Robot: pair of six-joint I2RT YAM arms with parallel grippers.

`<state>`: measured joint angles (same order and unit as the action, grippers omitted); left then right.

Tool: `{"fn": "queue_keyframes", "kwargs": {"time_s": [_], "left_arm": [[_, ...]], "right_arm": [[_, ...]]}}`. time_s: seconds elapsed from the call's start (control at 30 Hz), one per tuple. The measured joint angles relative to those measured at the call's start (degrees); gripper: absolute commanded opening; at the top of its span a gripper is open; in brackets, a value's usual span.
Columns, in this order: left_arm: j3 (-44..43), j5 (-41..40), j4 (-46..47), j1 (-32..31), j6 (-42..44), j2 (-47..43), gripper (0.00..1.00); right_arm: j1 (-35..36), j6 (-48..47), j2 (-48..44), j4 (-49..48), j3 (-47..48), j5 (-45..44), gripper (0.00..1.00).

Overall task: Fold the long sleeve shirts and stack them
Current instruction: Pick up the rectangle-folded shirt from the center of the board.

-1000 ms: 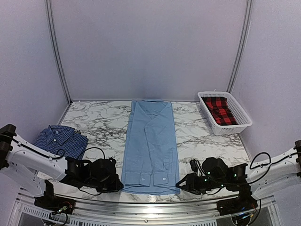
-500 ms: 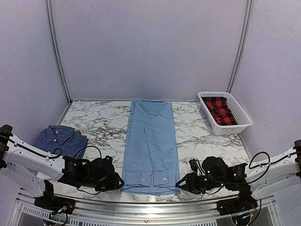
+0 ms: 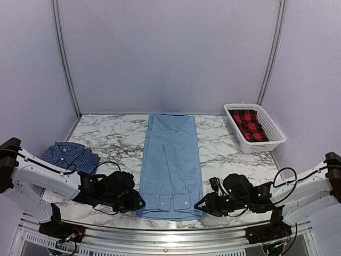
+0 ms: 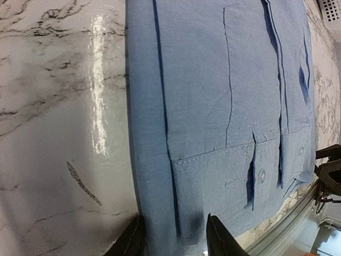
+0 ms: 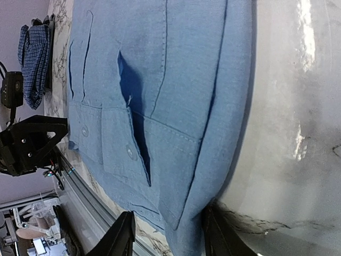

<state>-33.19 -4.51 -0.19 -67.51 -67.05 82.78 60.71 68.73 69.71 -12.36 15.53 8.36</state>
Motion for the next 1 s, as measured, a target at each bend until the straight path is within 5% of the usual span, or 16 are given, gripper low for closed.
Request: {"fn": "queue_keyframes", "kwargs": {"time_s": [1.0], "left_arm": [[-1.8,6.1,1.6,0.2,-1.8,2.3,0.03]], "right_arm": [[-0.2,-1.2,1.3,2.3,0.7,0.5,0.0]]}}
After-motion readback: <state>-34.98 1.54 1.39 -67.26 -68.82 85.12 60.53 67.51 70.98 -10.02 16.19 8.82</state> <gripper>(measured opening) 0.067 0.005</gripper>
